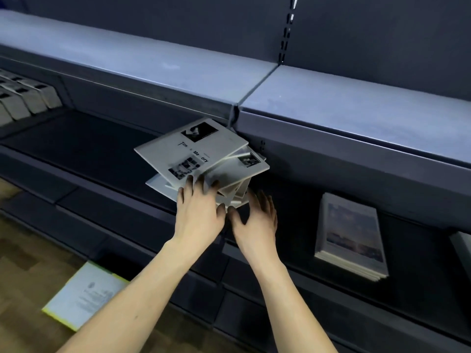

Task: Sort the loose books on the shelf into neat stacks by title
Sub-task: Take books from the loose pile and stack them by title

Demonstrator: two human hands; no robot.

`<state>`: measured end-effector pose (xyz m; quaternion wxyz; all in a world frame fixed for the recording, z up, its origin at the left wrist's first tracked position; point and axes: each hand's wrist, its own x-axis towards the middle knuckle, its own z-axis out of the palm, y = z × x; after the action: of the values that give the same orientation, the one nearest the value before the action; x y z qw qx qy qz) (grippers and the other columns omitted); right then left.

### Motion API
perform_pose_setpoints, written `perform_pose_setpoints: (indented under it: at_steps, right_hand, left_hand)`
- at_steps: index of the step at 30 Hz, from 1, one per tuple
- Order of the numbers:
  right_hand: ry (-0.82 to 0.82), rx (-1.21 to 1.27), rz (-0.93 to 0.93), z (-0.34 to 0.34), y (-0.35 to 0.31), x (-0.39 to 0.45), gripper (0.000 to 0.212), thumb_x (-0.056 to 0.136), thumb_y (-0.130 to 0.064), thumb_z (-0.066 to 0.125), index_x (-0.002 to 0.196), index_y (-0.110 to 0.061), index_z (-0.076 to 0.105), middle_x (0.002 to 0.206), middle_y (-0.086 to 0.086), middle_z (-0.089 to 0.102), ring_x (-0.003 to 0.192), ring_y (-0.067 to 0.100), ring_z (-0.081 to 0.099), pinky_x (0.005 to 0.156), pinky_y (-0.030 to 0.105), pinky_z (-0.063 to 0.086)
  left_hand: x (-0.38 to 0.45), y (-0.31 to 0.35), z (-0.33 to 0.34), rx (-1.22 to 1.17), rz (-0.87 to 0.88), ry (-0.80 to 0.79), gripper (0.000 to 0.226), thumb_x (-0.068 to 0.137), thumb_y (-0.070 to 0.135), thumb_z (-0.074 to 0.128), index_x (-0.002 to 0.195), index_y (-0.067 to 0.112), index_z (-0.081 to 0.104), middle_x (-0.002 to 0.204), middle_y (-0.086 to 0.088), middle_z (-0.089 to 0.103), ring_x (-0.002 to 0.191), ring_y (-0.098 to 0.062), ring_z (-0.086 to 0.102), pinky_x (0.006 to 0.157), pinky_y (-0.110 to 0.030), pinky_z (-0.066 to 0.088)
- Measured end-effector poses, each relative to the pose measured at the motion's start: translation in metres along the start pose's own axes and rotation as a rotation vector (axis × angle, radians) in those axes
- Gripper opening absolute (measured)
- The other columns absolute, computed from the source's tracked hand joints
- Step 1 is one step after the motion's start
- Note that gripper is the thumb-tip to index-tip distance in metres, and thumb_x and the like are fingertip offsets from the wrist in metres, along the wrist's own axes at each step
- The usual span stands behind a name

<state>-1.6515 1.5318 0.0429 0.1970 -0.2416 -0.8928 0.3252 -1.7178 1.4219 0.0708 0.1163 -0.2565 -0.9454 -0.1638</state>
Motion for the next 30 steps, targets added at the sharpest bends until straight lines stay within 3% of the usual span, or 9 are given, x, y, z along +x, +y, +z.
perform_pose_setpoints:
  at_steps: [4, 12, 17, 22, 30]
  right_hand:
    - [0.028, 0.029, -0.005, 0.025, -0.028, 0.01, 0.064, 0.093, -0.044, 0.057, 0.15, -0.02, 0.04, 0.159, 0.006, 0.035, 0.151, 0.025, 0.019, 0.124, 0.043, 0.016]
    - [0.062, 0.02, 0.056, 0.075, -0.081, 0.033, 0.063, 0.095, -0.042, 0.057, 0.152, -0.024, 0.037, 0.161, 0.007, 0.028, 0.153, 0.025, 0.008, 0.123, 0.046, 0.013]
    - [0.12, -0.02, 0.118, 0.097, -0.106, 0.046, 0.065, 0.095, -0.047, 0.055, 0.153, -0.025, 0.035, 0.159, 0.006, 0.033, 0.152, 0.026, 0.011, 0.123, 0.043, 0.002]
    - [0.165, -0.105, 0.188, 0.109, -0.123, 0.054, 0.067, 0.097, -0.048, 0.051, 0.155, -0.021, 0.03, 0.16, 0.004, 0.032, 0.153, 0.025, 0.01, 0.122, 0.042, -0.007]
    - [0.218, -0.097, 0.24, 0.117, -0.137, 0.058, 0.072, 0.095, -0.049, 0.056, 0.155, -0.017, 0.031, 0.159, 0.007, 0.034, 0.152, 0.025, 0.015, 0.122, 0.042, -0.003]
  left_hand:
    - [0.013, -0.036, -0.007, -0.062, -0.007, 0.019, 0.055, 0.085, 0.028, 0.058, 0.138, 0.02, 0.047, 0.141, -0.009, 0.044, 0.138, -0.03, 0.027, 0.115, -0.044, 0.024]
    - [0.055, -0.117, -0.018, -0.107, -0.012, 0.024, 0.057, 0.087, 0.023, 0.054, 0.143, 0.022, 0.04, 0.149, -0.011, 0.035, 0.142, -0.036, 0.022, 0.114, -0.051, 0.026]
    - [0.094, -0.164, -0.015, -0.057, 0.02, -0.033, 0.058, 0.093, 0.035, 0.049, 0.149, 0.023, 0.035, 0.149, -0.017, 0.036, 0.14, -0.041, 0.028, 0.113, -0.055, 0.027]
    - [0.138, -0.198, -0.012, -0.056, -0.04, -0.144, 0.057, 0.099, 0.046, 0.039, 0.149, 0.018, 0.035, 0.153, -0.019, 0.031, 0.143, -0.038, 0.024, 0.118, -0.05, 0.019]
    - [0.158, -0.209, -0.005, -0.162, 0.044, -0.176, 0.053, 0.097, 0.049, 0.041, 0.141, 0.02, 0.042, 0.134, -0.015, 0.05, 0.122, -0.036, 0.049, 0.106, -0.052, 0.037]
